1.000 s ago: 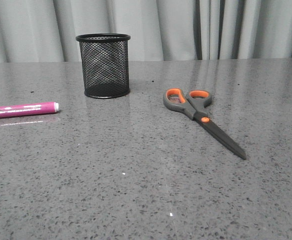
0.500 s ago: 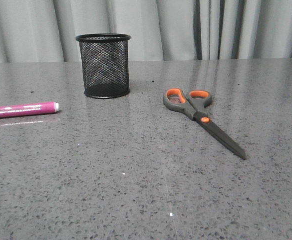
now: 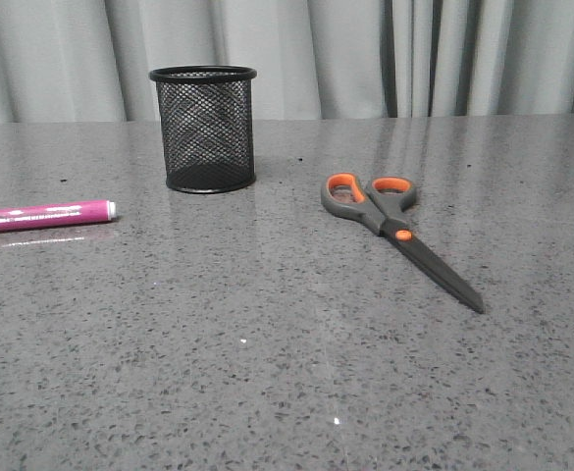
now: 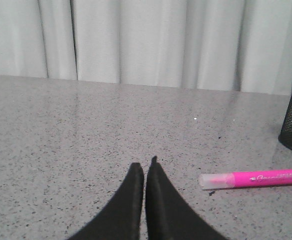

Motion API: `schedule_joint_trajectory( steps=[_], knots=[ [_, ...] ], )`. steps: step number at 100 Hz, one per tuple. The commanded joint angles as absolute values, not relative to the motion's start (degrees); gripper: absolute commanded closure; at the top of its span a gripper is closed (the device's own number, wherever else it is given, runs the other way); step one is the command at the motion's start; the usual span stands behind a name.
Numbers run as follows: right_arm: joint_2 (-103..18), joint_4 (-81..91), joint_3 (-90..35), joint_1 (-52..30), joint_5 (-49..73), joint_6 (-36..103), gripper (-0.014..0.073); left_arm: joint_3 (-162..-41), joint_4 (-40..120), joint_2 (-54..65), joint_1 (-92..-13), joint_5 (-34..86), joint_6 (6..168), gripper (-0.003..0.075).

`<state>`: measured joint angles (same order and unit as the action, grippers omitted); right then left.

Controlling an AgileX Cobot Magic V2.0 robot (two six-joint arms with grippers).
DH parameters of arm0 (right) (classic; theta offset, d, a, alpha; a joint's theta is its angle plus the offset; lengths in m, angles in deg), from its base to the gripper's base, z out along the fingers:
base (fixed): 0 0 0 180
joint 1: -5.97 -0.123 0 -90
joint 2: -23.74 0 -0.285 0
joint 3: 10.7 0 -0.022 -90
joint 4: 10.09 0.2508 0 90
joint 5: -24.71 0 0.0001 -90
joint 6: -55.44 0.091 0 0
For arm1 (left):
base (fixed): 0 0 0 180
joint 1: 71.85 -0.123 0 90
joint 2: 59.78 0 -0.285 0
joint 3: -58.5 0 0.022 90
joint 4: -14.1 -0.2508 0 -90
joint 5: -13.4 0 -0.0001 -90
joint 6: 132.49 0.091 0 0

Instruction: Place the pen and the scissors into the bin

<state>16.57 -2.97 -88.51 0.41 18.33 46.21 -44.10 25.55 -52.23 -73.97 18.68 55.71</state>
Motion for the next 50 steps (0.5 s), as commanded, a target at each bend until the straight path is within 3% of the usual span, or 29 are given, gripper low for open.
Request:
schedule_joint_trajectory(
  steps=[1, 37, 50],
  knots=[
    [17.71, -1.72, -89.29, 0.84, 24.71, 46.03, 0.0670, -41.74, 30.47, -54.12, -74.14, 14.21, 55.32, 0.0739],
    [17.71, 18.47, -89.29, 0.84, 27.91, 46.03, 0.0670, -41.74, 57.45, -54.12, -74.14, 14.15, 55.32, 0.0739],
    [17.71, 24.39, -88.51, 0.84, 27.04, 46.03, 0.0668, -42.46, 60.51, -54.01, -74.14, 15.26, 55.32, 0.0740]
  ],
)
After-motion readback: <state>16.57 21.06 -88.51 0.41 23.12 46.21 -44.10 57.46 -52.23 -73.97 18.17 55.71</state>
